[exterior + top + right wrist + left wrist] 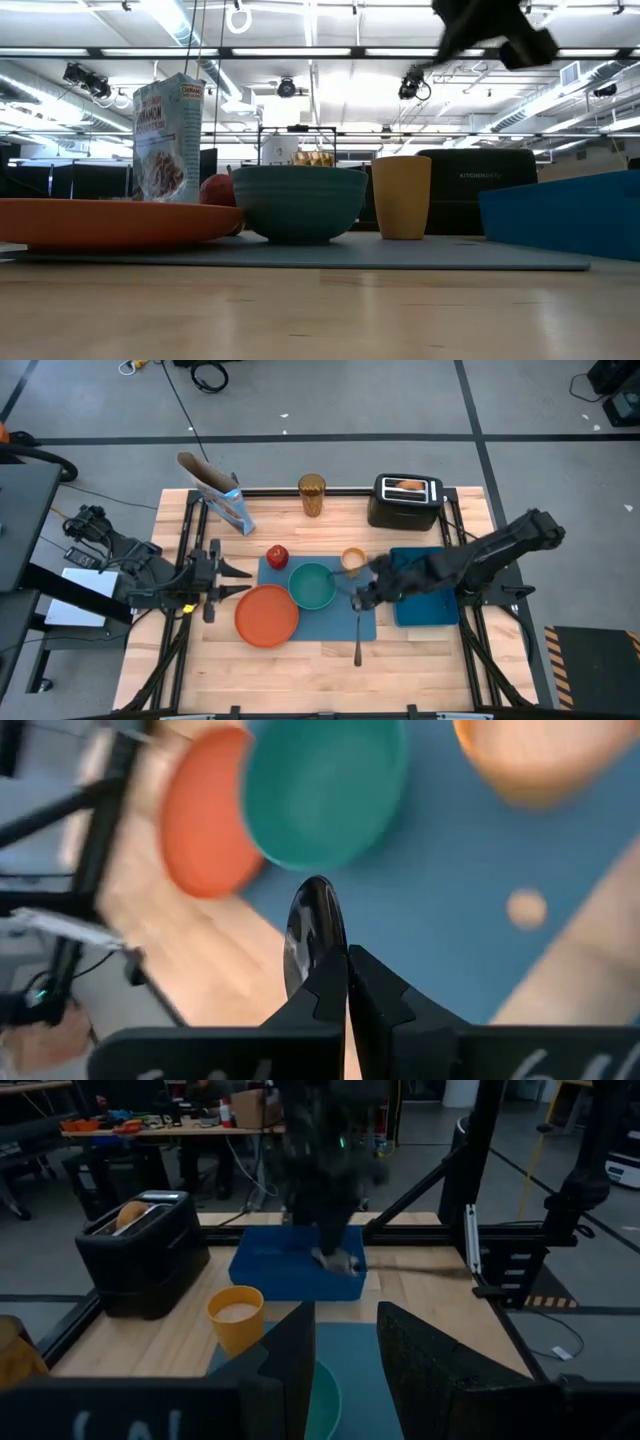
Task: Arrange a breakfast setting
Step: Put the black spoon on the blue mat
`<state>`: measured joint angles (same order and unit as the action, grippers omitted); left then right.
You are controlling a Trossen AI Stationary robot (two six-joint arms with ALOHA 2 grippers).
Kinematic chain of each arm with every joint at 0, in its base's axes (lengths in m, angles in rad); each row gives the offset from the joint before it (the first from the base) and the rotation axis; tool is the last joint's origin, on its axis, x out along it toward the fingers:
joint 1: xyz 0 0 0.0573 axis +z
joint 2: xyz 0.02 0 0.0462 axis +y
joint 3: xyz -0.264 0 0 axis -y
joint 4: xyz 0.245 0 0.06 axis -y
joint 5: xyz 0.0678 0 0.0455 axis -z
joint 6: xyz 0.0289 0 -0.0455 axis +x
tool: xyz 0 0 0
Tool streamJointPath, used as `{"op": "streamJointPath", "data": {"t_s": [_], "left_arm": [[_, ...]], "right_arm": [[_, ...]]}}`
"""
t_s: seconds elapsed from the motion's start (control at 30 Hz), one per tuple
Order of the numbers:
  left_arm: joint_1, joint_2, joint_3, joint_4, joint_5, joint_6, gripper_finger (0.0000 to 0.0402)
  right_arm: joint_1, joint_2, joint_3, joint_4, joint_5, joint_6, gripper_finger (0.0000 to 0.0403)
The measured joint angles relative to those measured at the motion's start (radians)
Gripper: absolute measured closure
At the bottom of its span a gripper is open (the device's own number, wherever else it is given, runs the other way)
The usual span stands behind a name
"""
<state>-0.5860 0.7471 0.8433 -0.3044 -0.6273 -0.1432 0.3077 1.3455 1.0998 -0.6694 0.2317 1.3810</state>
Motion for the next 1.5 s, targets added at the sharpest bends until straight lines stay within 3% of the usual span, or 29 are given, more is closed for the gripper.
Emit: {"op": "streamJointPath", "data": {"t_s": [0.23, 0.53, 1.1, 1.5], "left_arm": [[-0.042, 0.006, 0.000, 0.001, 0.000, -0.014, 0.0283], [-0.100, 0.022, 0.000, 0.003, 0.000, -0.075, 0.0283], [-0.114, 0.051, 0.000, 0.001, 0.000, -0.130, 0.0283], [-0.113, 0.051, 0.000, 0.000, -0.001, -0.124, 0.0283]], "right_arm": [[0.050, 0.150, -0.041, 0.021, 0.034, 0.164, 0.0395], [-0.038, 0.306, -0.041, 0.061, -0.080, 0.110, 0.0395], [-0.230, 0.316, -0.041, 0.021, -0.179, -0.123, 0.0395], [-0.252, 0.319, -0.041, 0.002, -0.117, -0.118, 0.0395]]}}
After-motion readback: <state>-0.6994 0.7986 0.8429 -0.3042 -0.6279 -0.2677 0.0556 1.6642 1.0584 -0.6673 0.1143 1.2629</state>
